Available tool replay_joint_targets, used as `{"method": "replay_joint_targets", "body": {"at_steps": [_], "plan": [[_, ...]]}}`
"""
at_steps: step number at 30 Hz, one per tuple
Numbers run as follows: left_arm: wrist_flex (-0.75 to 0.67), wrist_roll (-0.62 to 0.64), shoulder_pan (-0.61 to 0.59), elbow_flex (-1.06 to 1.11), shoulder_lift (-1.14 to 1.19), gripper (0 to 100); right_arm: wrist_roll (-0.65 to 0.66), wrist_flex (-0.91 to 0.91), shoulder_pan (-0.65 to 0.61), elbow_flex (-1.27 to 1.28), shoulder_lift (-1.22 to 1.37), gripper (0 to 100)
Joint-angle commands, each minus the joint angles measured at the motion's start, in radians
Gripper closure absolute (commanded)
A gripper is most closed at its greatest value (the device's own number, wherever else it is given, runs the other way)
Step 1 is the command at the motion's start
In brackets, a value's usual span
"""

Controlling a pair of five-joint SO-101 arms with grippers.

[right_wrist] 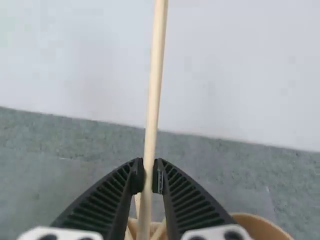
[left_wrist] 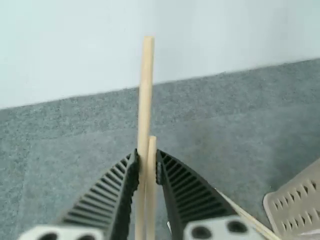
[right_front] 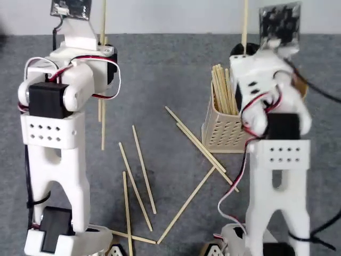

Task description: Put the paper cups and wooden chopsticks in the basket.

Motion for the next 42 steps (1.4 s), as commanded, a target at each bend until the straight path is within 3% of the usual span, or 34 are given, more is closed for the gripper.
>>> {"method": "replay_joint_targets", "body": {"at_steps": [1,11,26,30,36,42], "plan": [[-0.014,0.044,0.009,-0.094,-0.063,99,-0.009,-0.243,0.012,0.195,-0.093,99.1],[-0.014,0.092,0.106,-0.203,-0.055,99,-0.009,-0.611,0.016,0.457,-0.128,99.1],[-0.006,0.089,0.101,-0.197,-0.055,99,-0.072,-0.696,-0.03,0.336,-0.128,99.1],[0.023,0.087,0.101,-0.197,-0.061,99,-0.071,-0.822,-0.024,0.354,-0.133,99.1],[0.051,0.087,0.101,-0.197,-0.063,99,-0.069,-1.086,-0.031,0.624,-0.292,99.1],[0.052,0.091,0.101,-0.197,-0.063,99,-0.074,-1.224,-0.028,0.888,-0.446,99.1]]}}
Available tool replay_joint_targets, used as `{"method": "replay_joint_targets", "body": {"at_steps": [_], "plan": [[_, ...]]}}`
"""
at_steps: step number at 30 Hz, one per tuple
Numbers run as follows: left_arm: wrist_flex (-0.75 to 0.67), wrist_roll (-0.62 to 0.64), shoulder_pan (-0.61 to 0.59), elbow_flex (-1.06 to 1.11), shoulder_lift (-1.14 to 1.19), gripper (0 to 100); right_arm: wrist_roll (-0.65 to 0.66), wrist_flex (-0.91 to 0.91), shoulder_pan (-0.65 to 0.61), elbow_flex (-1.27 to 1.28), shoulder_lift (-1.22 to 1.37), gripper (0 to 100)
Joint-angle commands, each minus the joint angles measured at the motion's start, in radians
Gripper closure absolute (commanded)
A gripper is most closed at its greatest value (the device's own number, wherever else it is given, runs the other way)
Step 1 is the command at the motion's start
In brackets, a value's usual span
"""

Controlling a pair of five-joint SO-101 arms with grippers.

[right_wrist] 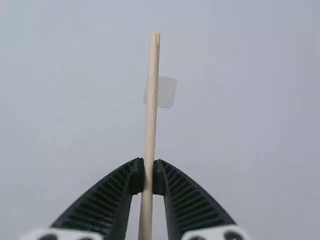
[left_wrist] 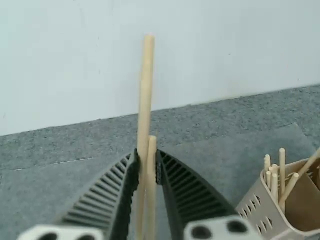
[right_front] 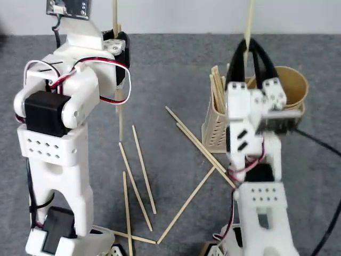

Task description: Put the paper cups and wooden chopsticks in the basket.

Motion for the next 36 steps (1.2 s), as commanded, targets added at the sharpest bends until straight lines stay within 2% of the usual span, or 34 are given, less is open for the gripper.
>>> {"method": "replay_joint_targets", "body": {"at_steps": [1,7,18,20,23,25,31,36], "plan": [[0.006,0.011,-0.006,-0.031,-0.061,99,-0.011,-0.091,-0.012,0.109,-0.082,99.1],[0.038,0.012,-0.006,-0.031,-0.06,99,-0.012,-0.262,-0.012,0.253,-0.084,99.1],[0.064,0.012,-0.006,-0.031,-0.06,99,-0.005,-0.346,-0.007,0.414,-0.093,98.0],[0.075,0.011,-0.006,-0.031,-0.06,99,-0.002,-0.3,-0.005,0.434,-0.094,92.4],[0.078,0.008,-0.006,-0.031,-0.06,99,-0.006,-0.214,0.01,0.42,-0.096,78.5],[0.077,0.008,-0.006,-0.031,-0.055,99,-0.008,-0.196,0.021,0.402,-0.096,73.8],[0.071,0.011,-0.005,-0.031,-0.051,99,-0.002,-0.156,0.019,0.353,-0.163,73.6],[0.071,0.011,-0.005,-0.031,-0.051,99,-0.044,0.13,0.013,0.302,-0.329,73.6]]}}
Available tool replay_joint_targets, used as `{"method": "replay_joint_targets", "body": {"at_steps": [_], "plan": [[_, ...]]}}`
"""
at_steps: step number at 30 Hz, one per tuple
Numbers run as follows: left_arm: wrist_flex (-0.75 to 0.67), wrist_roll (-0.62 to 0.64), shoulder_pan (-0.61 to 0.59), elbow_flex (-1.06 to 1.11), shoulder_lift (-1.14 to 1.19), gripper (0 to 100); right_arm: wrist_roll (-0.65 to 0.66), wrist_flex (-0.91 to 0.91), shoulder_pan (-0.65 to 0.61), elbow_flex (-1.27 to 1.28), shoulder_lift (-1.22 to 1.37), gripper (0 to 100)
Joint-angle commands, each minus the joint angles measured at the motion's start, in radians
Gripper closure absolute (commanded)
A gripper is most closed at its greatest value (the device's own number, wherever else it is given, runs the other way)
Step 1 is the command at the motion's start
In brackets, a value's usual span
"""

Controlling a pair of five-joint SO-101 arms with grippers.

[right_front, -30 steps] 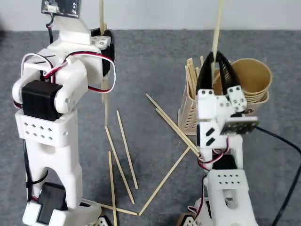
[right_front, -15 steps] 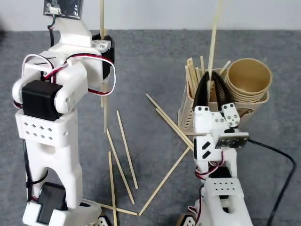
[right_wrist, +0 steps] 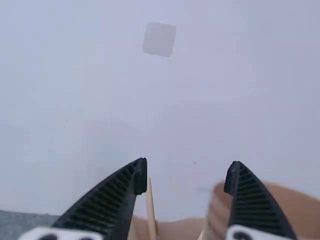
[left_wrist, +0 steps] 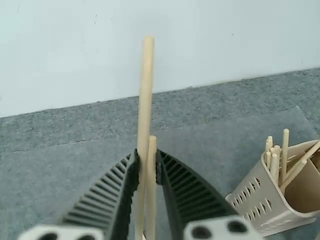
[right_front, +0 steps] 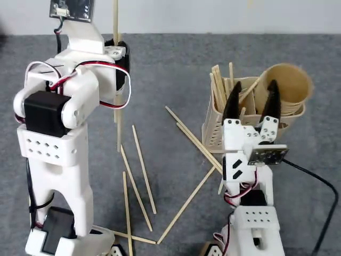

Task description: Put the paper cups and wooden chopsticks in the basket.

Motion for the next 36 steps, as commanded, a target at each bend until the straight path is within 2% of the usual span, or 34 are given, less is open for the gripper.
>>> {"method": "replay_joint_targets", "body": {"at_steps": [1,5,12,17,23,30,36], "plan": [[-0.003,0.005,-0.005,-0.031,-0.051,99,-0.068,0.219,-0.002,-0.103,-0.136,73.6],[-0.003,0.005,-0.003,-0.031,-0.051,99,-0.106,0.487,-0.002,-0.203,-0.289,73.6],[-0.006,0.008,0.005,-0.038,-0.051,99,-0.097,1.073,-0.05,-0.442,-0.44,73.6],[-0.092,0.048,0.051,-0.031,-0.049,99,-0.095,1.348,-0.041,-0.476,-0.46,73.6],[-0.249,0.051,0.155,-0.031,-0.049,99,-0.089,1.558,-0.041,-0.474,-0.562,73.6],[-0.514,0.051,0.261,0.071,-0.008,99,0.014,1.807,-0.041,-0.387,-0.704,73.6],[-0.729,0.051,0.325,0.139,0.054,99,0.017,1.779,0.143,-0.324,-0.699,73.6]]}}
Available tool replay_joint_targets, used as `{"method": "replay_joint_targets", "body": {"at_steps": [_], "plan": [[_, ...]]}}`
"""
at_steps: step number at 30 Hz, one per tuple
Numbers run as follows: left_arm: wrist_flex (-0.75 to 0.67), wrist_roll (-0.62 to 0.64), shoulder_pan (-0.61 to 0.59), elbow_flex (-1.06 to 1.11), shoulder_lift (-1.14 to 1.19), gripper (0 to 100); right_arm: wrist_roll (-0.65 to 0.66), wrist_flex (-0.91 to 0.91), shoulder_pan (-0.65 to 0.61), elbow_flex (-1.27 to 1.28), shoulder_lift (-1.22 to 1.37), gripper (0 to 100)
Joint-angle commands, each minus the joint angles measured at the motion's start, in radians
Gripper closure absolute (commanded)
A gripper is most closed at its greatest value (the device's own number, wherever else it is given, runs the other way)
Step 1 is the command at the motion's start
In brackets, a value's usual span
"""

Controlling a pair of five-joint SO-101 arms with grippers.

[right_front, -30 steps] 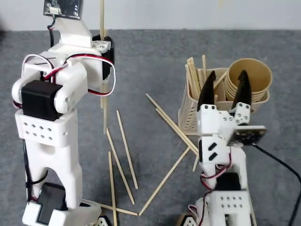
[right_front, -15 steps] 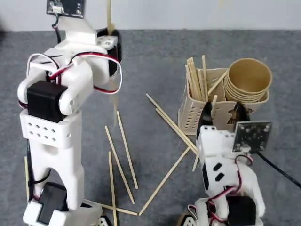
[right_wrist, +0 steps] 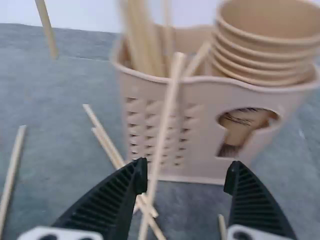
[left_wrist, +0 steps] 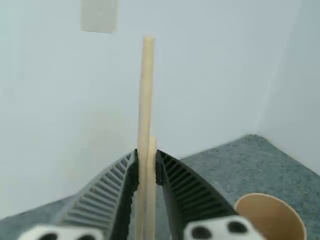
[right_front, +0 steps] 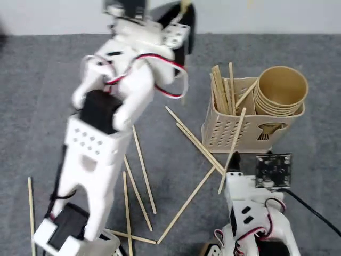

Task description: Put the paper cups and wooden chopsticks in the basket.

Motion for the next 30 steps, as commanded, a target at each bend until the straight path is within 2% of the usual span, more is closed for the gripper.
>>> {"method": "replay_joint_targets", "body": {"at_steps": [1,11,21,30], "plan": [[-0.138,0.009,0.043,-0.001,0.008,99,0.015,-0.041,0.114,0.032,0.012,73.6],[-0.367,0.009,0.092,-0.001,0.144,99,0.008,-0.191,0.34,0.278,0.001,73.6],[-0.304,0.009,0.118,0.001,0.203,99,0.008,-0.191,0.371,0.288,0.001,73.6],[-0.273,0.008,0.11,0.001,0.126,99,0.008,-0.185,0.377,0.288,0.001,73.6]]}}
